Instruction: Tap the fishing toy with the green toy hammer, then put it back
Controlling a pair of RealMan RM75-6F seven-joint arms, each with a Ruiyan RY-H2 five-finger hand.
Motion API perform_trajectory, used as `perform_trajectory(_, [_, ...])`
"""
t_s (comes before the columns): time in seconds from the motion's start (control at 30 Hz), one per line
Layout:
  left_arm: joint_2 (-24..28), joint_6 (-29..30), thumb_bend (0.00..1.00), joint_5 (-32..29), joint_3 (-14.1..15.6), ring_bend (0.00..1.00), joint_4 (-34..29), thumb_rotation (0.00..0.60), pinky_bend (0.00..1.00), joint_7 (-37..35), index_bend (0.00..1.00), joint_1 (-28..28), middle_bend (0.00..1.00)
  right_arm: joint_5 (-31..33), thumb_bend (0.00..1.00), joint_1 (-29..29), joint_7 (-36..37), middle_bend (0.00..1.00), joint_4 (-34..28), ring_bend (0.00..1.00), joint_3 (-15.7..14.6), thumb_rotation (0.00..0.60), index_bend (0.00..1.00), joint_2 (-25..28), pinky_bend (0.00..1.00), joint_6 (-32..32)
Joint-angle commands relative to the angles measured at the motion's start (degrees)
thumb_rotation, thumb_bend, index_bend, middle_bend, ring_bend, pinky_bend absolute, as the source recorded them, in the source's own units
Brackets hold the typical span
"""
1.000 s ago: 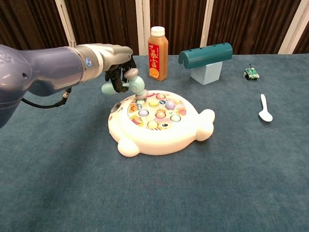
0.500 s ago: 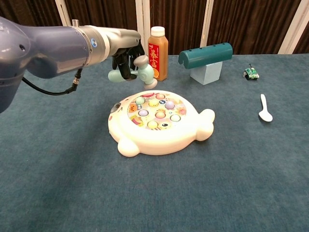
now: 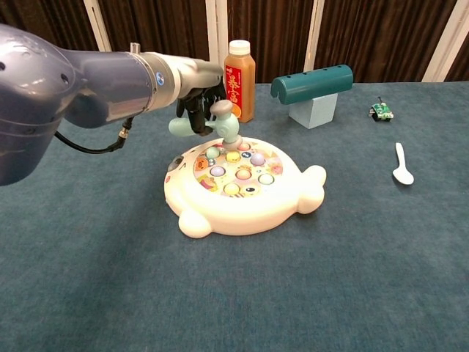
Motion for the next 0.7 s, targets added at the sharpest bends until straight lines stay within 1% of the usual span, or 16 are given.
perform_trajectory(0.03, [-0.29, -0.14, 0.73, -0.46, 0.33, 0.34, 0.16, 0.600, 0.45, 0.44, 0.67, -0.27, 0.47, -0.04, 0.17, 0.02, 0.02, 0.00, -0.03, 0.00, -0.04, 0.600, 0.00, 0.02, 0.00, -0.05])
perform_trajectory(0.37, [-1.30, -0.24, 0.73, -1.39, 1.27, 0.34, 1.05, 0.600, 0.45, 1.39, 0.67, -0.91, 0.47, 0.00, 0.17, 0.01, 0.15, 0.00, -0.18, 0.00, -0.02, 0.600, 0.00, 0.06, 0.00, -0.03])
perform_trajectory(0.57, [-1.54, -0.06, 0.73, -0.79, 1.38, 0.34, 1.16, 0.600, 0.45, 0.82, 0.67, -0.83, 0.47, 0.05, 0.17, 0.05, 0.14, 0.00, -0.24, 0.00, 0.02, 0.600, 0.00, 0.07, 0.00, -0.08])
perform_trajectory(0.7, [-1.10, 0.37, 0.73, -0.01, 0.88, 0.34, 0.37, 0.600, 0.45, -0.11, 0.67, -0.60, 0.47, 0.11, 0.17, 0.03, 0.20, 0.00, -0.25, 0.00, 0.01, 0.600, 0.00, 0.13, 0.00, -0.11])
